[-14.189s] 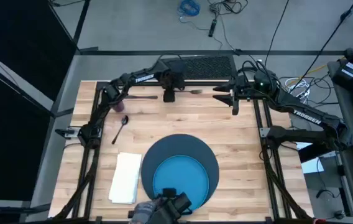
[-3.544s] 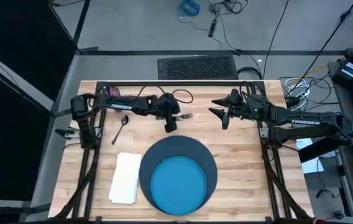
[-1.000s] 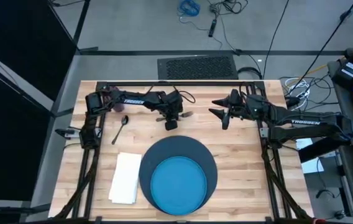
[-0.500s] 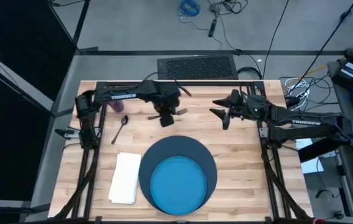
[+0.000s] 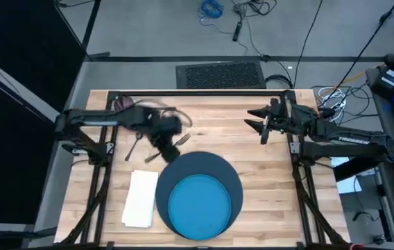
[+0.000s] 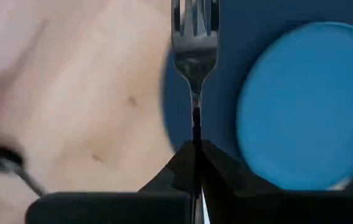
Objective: Set table place
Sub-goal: Put the fork on the white table napkin
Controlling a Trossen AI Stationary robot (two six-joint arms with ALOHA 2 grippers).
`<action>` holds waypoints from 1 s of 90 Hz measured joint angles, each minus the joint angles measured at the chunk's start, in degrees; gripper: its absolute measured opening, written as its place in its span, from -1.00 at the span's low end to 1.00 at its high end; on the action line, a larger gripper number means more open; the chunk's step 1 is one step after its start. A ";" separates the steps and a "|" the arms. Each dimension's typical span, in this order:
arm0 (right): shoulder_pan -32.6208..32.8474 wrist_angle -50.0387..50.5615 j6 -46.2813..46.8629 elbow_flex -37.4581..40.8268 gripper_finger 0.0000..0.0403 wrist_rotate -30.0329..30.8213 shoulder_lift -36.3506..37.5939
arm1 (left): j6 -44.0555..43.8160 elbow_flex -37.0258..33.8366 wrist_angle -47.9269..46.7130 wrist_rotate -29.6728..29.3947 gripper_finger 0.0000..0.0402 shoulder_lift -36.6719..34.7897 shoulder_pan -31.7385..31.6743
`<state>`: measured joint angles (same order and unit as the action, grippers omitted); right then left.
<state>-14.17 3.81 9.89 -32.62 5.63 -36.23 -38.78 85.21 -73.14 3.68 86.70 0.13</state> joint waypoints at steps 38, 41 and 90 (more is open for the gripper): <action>0.02 1.19 1.83 -1.71 -0.05 -0.15 5.15 | -47.45 -11.70 0.98 -7.48 -1.00 -3.79 29.79; 0.02 1.28 2.28 -1.73 -0.05 -0.81 5.03 | -50.44 -13.26 2.74 -8.00 -1.00 -3.79 31.55; 5.86 2.01 7.21 -1.84 -0.05 -3.25 4.61 | -80.13 -32.28 15.53 -15.73 -1.00 -3.71 43.32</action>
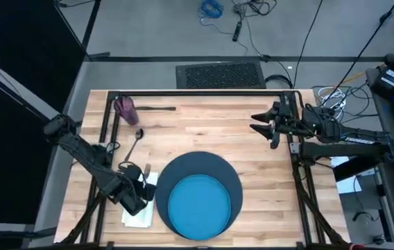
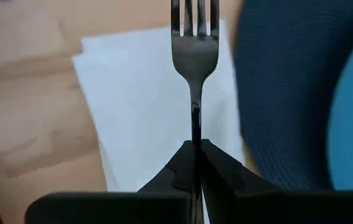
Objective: Set table place
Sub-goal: Put the fork on the white table napkin
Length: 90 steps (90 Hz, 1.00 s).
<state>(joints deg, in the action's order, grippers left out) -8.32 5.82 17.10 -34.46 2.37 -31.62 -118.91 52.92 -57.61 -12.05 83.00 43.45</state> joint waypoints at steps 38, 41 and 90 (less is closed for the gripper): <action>5.38 -0.93 0.93 0.00 -0.05 -0.12 -0.17 | 0.62 -1.94 7.98 1.11 -1.00 7.96 1.23; 5.73 -0.86 1.18 0.00 -0.05 -0.10 -0.30 | 0.63 -1.94 7.69 1.11 -1.00 8.10 1.38; 8.50 -0.87 1.75 -0.02 -0.05 -0.11 -1.94 | -2.16 -1.94 6.62 7.11 -1.00 10.23 2.28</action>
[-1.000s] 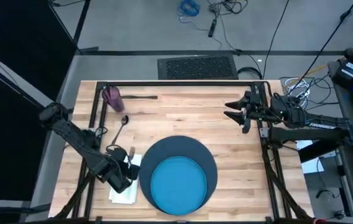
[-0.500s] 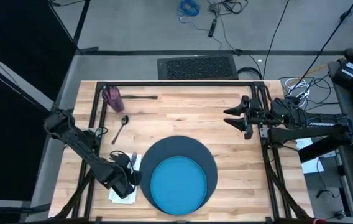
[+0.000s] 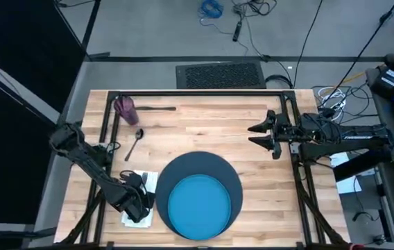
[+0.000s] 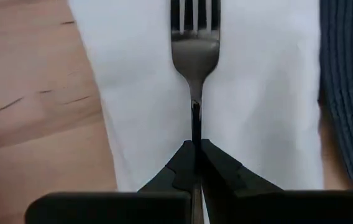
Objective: Set table place
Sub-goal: Put the fork on the white table napkin
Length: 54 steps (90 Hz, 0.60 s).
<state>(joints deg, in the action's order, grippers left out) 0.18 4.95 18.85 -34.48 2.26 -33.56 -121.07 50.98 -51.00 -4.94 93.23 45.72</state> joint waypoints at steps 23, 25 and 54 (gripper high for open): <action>-0.02 0.01 0.01 0.00 -0.05 0.02 0.00 | -0.16 0.28 2.17 -0.43 -1.00 4.05 -0.01; -0.02 0.02 0.01 0.00 -0.05 0.02 0.00 | -0.17 0.35 2.22 -0.47 -1.00 4.07 -0.03; -0.02 0.02 0.22 0.00 -0.05 0.05 -0.11 | 0.05 3.78 2.07 -0.43 -1.00 4.26 -0.08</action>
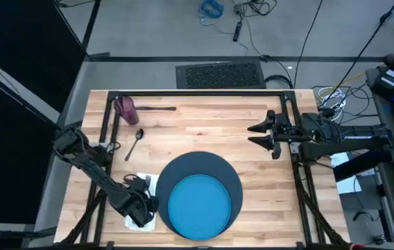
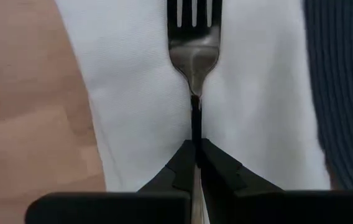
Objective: Set table place
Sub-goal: Put the fork on the white table napkin
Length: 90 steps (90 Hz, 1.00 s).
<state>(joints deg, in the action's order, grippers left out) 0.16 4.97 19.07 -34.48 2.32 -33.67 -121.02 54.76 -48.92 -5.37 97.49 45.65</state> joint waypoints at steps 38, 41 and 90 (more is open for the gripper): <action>0.00 0.03 1.71 0.00 -0.05 -0.86 -1.41 | 0.06 0.11 -6.82 3.96 -1.00 0.00 -0.63; 0.00 0.02 1.97 0.00 -0.05 -0.93 -1.73 | -0.09 0.11 -7.05 4.10 -1.00 0.00 -0.61; 0.00 0.00 2.80 0.00 -0.05 -0.95 -3.54 | 0.20 0.70 -7.02 5.67 -1.00 -0.17 -1.05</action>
<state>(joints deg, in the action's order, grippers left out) 0.16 4.97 21.87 -34.48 1.37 -37.21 -120.83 55.46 -55.95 0.31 97.33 44.60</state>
